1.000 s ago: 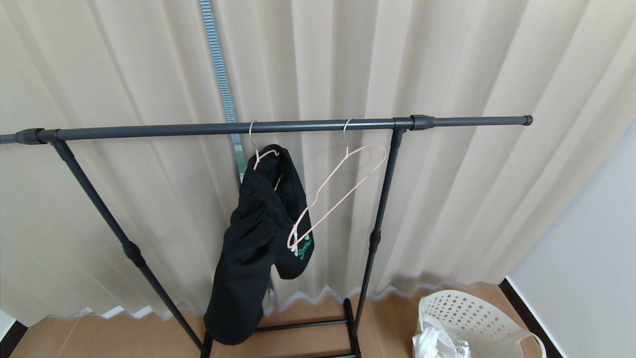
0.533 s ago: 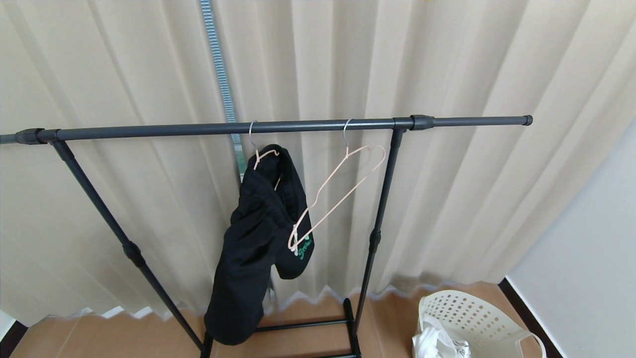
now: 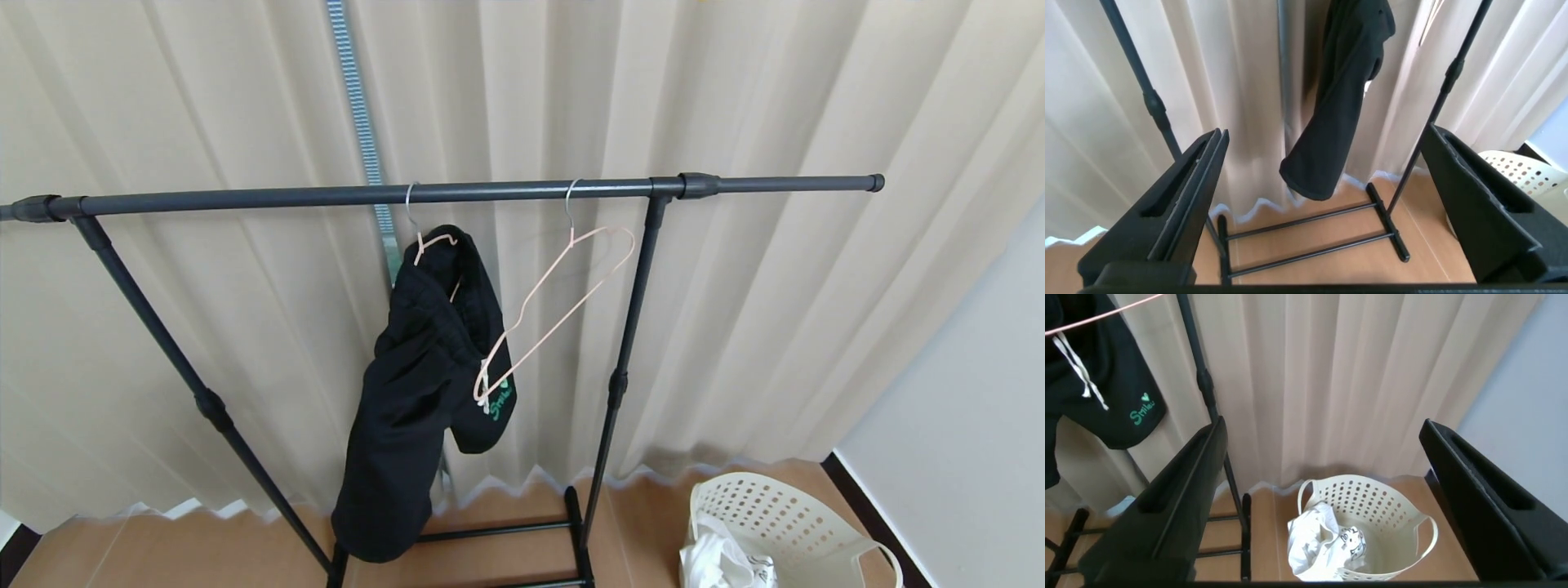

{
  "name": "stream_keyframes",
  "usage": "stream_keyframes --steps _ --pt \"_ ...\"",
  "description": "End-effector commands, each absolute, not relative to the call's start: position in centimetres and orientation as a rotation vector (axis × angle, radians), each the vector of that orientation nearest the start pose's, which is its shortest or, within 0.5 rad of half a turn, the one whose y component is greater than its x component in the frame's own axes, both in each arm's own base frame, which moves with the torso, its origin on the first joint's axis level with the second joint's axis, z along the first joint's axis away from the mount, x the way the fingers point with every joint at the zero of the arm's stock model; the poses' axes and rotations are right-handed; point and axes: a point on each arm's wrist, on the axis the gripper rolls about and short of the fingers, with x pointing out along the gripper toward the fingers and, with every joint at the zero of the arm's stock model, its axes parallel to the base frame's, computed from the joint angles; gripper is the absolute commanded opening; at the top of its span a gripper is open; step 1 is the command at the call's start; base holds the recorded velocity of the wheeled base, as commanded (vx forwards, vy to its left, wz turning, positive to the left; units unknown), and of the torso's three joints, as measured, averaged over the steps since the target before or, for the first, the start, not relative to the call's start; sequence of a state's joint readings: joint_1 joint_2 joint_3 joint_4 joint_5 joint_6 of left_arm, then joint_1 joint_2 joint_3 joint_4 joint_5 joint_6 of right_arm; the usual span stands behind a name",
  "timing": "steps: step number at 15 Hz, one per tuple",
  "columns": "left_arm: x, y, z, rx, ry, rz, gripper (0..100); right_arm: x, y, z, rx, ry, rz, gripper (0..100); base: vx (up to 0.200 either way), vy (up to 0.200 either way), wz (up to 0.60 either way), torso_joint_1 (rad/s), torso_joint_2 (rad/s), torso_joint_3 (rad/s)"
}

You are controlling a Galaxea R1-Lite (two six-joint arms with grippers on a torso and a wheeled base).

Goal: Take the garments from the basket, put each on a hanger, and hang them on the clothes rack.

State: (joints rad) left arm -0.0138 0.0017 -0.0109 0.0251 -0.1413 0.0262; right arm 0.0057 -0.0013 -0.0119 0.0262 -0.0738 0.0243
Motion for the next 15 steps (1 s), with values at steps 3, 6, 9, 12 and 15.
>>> stream_keyframes --steps 3,6,9,12,15 --pt "-2.38 -0.28 7.6 0.025 0.013 -0.155 100 -2.38 -0.18 7.62 0.024 0.013 -0.068 100 0.0 0.0 0.0 -0.152 0.35 0.19" --pt "-2.38 -0.28 7.6 0.024 0.013 -0.155 100 -2.38 -0.18 7.62 0.024 0.013 -0.068 100 0.0 0.0 0.0 -0.149 0.35 0.199" --pt "-2.38 -0.28 7.6 0.024 0.013 -0.154 100 -2.38 -0.18 7.62 0.024 0.013 -0.068 100 0.0 0.0 0.0 -0.162 0.38 0.219" --pt "-2.38 -0.28 7.6 0.022 0.014 -0.154 100 -2.38 -0.18 7.62 0.024 0.013 -0.068 100 0.0 0.0 0.0 -0.16 0.4 0.233" --pt "-2.38 -0.28 7.6 0.022 0.014 -0.154 100 -2.38 -0.18 7.62 0.024 0.013 -0.068 100 0.0 0.0 0.0 -0.206 0.52 0.307"
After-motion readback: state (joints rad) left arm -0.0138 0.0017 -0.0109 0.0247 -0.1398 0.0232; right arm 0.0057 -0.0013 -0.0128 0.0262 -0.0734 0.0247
